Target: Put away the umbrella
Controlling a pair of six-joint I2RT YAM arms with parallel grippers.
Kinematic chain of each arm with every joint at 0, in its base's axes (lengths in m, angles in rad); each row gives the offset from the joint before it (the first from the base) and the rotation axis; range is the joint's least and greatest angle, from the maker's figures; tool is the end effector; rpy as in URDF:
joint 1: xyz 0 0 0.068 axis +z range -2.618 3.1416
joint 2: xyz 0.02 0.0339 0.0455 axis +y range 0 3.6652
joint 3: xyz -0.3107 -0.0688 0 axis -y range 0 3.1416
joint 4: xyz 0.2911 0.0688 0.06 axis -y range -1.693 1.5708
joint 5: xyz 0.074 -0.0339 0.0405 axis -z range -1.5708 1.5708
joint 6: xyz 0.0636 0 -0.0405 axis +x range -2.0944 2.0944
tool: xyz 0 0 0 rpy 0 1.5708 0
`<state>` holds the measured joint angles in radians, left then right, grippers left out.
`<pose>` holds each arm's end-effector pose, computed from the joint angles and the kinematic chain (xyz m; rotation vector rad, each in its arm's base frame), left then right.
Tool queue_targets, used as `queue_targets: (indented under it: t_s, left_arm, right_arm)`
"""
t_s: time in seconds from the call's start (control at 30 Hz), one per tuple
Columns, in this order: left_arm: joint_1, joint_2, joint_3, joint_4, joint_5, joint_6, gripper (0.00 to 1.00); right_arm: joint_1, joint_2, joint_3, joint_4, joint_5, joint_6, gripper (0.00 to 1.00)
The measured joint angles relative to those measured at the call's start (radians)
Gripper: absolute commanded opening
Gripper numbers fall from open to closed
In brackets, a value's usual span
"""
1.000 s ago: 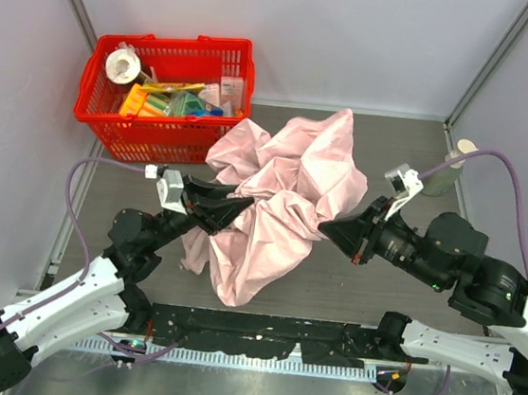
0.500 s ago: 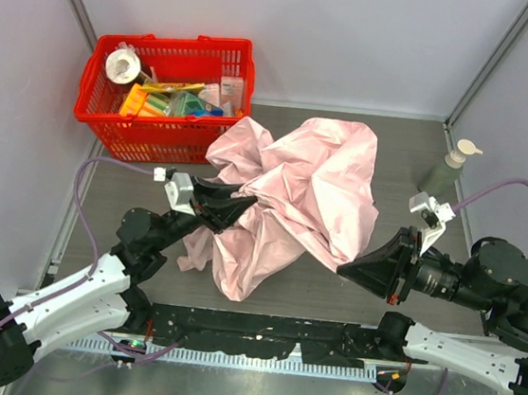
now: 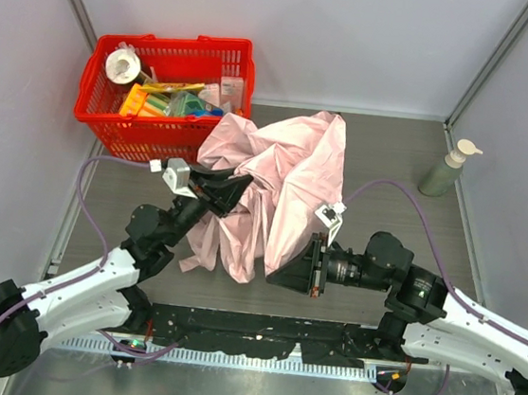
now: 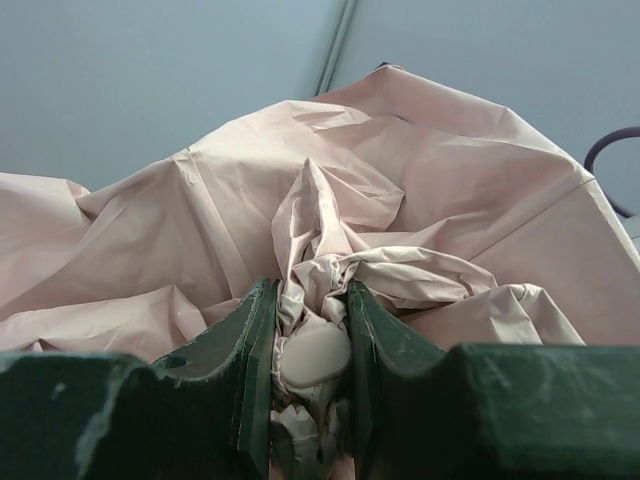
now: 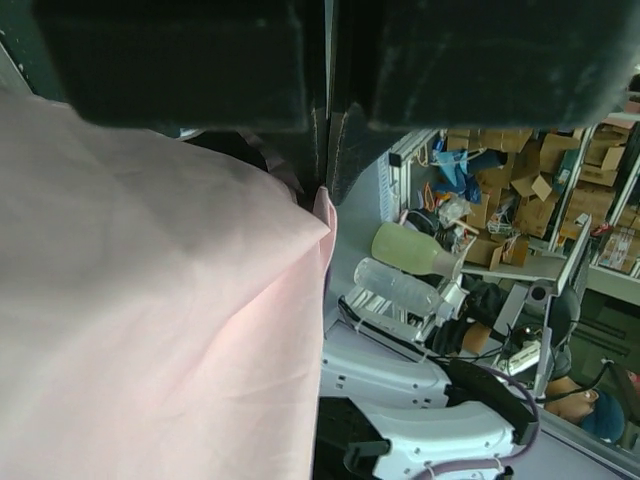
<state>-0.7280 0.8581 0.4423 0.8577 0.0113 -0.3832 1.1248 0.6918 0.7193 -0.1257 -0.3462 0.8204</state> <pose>0.1725 -0.1547 0.3447 0.2136 1.1648 -0.9922 0.0682 0.1927 0.3666 -0.6072 1.8998 1.6693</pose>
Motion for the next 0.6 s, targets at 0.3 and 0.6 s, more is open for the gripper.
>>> queue_targets:
  t_s: [0.3,0.6]
  left_arm:
    - [0.000,0.080,0.000,0.155,-0.039,-0.108,0.00]
    - [0.004,0.050,-0.061,0.247,-0.093,-0.201,0.00]
  right_arm:
    - [0.094,0.115,-0.038,0.206,0.123,0.022,0.19]
    - [0.117,0.147,-0.036,-0.086,0.245,-0.171,0.37]
